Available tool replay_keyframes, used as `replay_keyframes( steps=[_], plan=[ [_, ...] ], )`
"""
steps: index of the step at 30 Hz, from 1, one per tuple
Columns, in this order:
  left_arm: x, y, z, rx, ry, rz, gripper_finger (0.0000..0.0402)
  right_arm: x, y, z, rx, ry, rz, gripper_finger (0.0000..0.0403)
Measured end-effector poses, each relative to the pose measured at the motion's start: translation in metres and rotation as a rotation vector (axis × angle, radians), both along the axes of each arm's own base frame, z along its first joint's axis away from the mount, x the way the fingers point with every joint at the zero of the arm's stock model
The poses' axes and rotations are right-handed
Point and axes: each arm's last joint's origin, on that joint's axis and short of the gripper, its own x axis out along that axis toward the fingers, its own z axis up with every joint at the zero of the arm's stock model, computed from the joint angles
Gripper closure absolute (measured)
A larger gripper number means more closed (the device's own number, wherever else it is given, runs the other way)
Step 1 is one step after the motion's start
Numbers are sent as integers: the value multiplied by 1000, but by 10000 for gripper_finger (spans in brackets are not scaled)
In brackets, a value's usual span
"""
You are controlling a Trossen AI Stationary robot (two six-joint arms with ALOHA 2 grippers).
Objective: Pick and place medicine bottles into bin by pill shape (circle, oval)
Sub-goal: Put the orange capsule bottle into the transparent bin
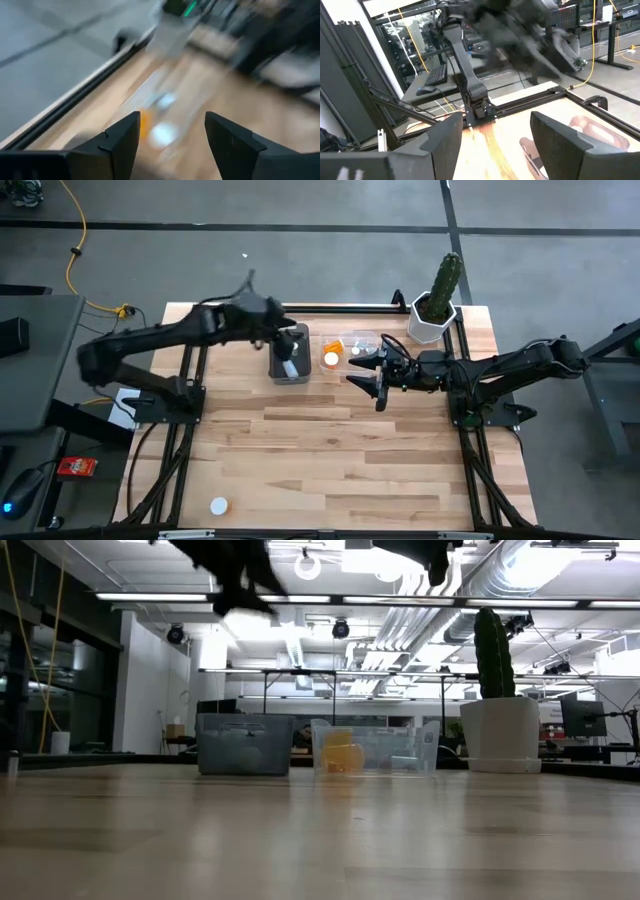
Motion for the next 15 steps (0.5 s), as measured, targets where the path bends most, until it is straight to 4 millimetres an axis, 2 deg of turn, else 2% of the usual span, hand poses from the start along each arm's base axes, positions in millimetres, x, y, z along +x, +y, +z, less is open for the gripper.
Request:
replay_keyframes(
  steps=[2,5,11,15],
  plan=[
    [-7,-18,9,27,-153,-40,189,0,0,0,0,4,0,176],
    [-17,-43,6,48,-329,-95,190,0,0,0,0,3,0,176],
    [-33,-83,-28,43,-548,-227,190,0,0,0,0,3,0,176],
    [-41,-96,-45,29,-564,-252,190,0,0,0,0,3,1,176]
  ],
)
